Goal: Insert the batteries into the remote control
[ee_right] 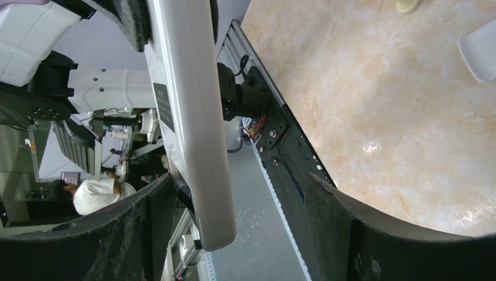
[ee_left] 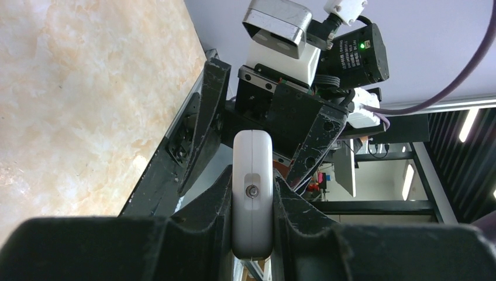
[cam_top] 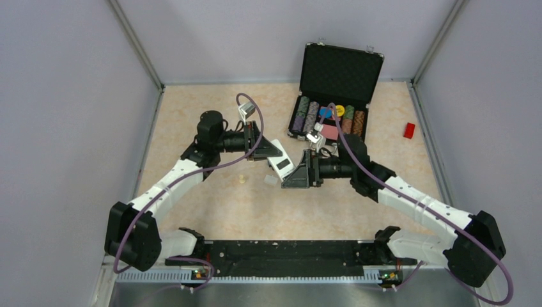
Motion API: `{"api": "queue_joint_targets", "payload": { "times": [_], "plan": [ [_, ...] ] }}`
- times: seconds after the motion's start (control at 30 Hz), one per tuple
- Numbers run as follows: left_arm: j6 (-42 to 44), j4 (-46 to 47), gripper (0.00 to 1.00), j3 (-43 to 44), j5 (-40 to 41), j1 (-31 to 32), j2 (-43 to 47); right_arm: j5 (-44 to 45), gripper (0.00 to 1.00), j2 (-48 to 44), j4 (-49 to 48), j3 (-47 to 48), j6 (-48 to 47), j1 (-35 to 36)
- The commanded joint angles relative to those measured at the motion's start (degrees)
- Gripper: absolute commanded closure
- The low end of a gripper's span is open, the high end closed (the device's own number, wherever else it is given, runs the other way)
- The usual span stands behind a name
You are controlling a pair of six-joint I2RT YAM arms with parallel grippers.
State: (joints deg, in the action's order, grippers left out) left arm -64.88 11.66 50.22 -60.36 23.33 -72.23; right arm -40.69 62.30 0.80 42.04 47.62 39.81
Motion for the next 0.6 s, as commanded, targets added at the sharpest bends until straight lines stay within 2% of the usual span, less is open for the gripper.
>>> {"api": "queue_joint_targets", "payload": {
  "times": [0.0,0.13,0.57],
  "plan": [
    [-4.2,4.9,1.00,0.7,-6.6,0.2,3.8,3.1,0.22,-0.5,0.8,-3.0,1.0,-2.4],
    [-4.3,5.0,1.00,0.4,-6.3,0.1,3.8,2.4,0.13,-2.4,-3.6,-5.1,4.4,-3.2],
    [-8.6,10.3,1.00,-1.3,-4.5,0.2,3.3,-0.6,0.10,-2.4,-15.2,-7.4,13.3,-3.4]
  ]
}}
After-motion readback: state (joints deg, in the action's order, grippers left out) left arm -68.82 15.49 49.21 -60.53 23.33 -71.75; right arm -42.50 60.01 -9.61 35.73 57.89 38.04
